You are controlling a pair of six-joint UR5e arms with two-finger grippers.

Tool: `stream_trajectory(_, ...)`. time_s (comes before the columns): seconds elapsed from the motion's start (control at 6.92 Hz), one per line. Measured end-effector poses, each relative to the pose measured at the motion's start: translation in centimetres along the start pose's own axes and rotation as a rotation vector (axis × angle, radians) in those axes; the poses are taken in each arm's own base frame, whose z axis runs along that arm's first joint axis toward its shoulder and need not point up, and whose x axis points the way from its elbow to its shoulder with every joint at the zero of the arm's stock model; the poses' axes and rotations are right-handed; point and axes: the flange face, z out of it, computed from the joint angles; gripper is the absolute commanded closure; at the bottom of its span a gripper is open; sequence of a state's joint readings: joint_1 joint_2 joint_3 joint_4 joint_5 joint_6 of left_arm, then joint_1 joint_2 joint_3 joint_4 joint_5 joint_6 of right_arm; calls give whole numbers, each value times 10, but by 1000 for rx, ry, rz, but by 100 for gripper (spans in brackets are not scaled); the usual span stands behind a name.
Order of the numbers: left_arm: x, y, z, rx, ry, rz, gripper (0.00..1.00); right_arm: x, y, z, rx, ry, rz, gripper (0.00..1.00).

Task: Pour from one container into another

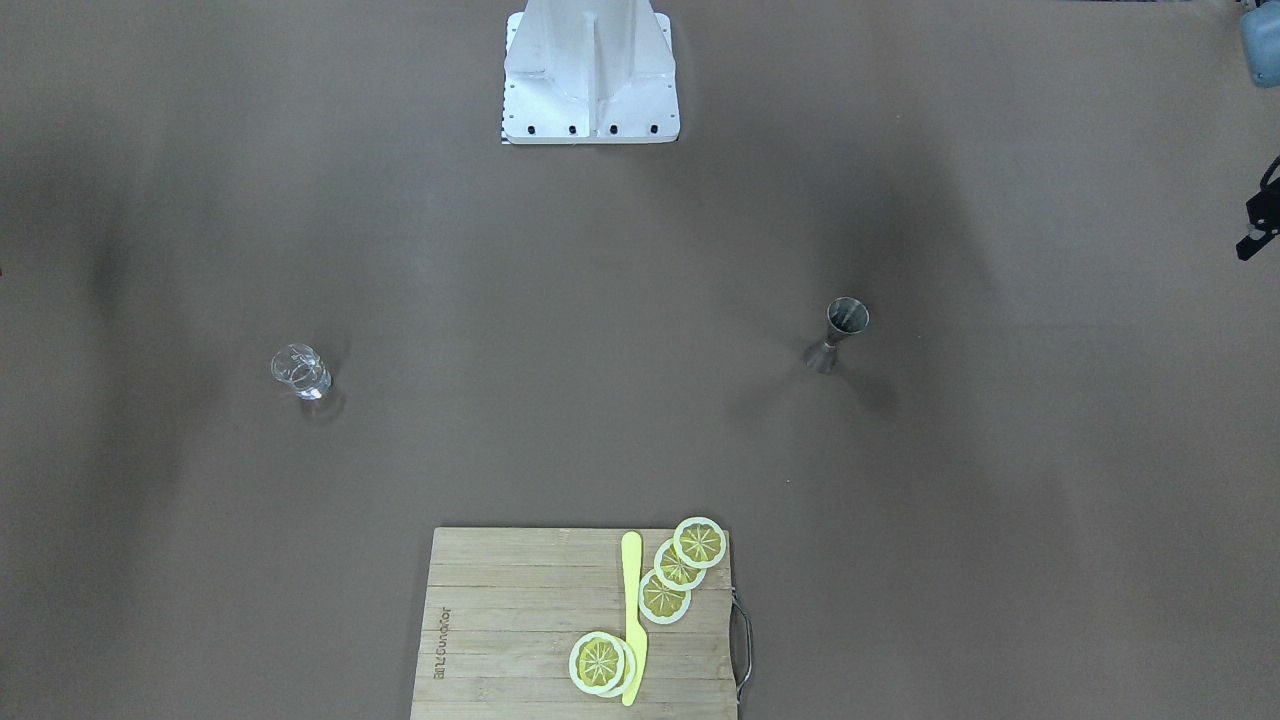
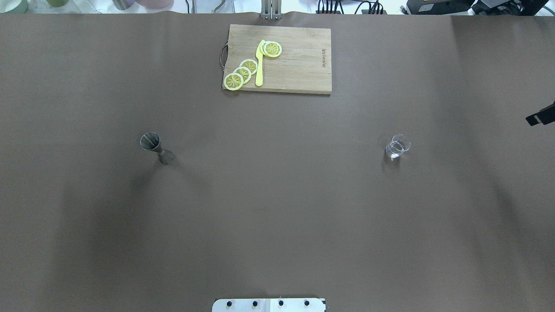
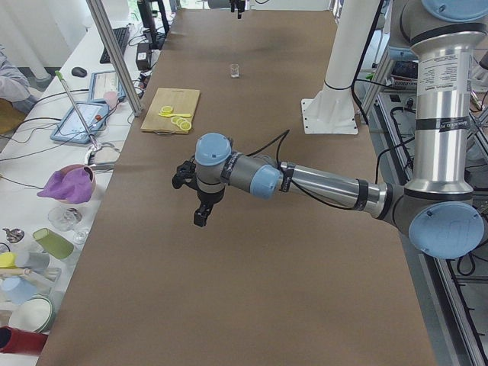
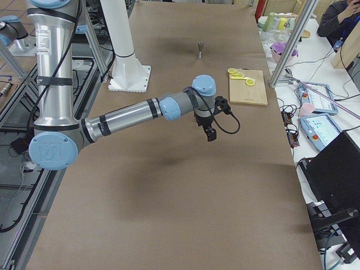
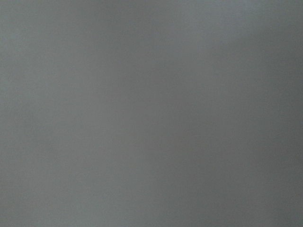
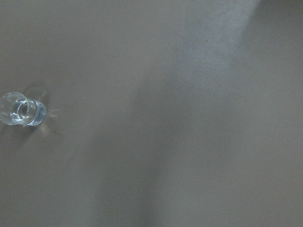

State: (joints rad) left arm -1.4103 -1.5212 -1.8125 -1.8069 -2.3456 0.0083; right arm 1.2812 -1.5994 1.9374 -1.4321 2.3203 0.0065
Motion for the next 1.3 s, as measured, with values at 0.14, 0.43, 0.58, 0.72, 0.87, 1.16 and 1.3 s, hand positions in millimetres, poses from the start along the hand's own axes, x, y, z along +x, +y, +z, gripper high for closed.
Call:
stream_trajectory(0.14, 12, -13, 7, 29, 17, 64, 2, 0, -1, 4, 45, -3, -52, 0)
stream_trajectory(0.43, 43, -45, 22, 58, 49, 169, 2, -3, -1, 15, 102, -13, -131, 2)
stream_trajectory(0.58, 51, -55, 25, 63, 55, 191, 2, -11, -4, 20, 105, -31, -151, 1)
stream_trajectory(0.72, 57, -63, 24, 71, 60, 205, 2, -19, -5, 30, 91, -54, -153, 1)
stream_trajectory(0.87, 61, -69, 23, 78, 65, 218, 2, -23, -9, 42, 75, -59, -146, 1)
stream_trajectory(1.16, 70, -74, 19, 91, 102, 291, 2, -31, -24, 61, 66, -51, -171, 1)
stream_trajectory(1.3, 72, -74, 18, 104, 112, 378, 2, -31, -29, 59, 84, -54, -179, 0)
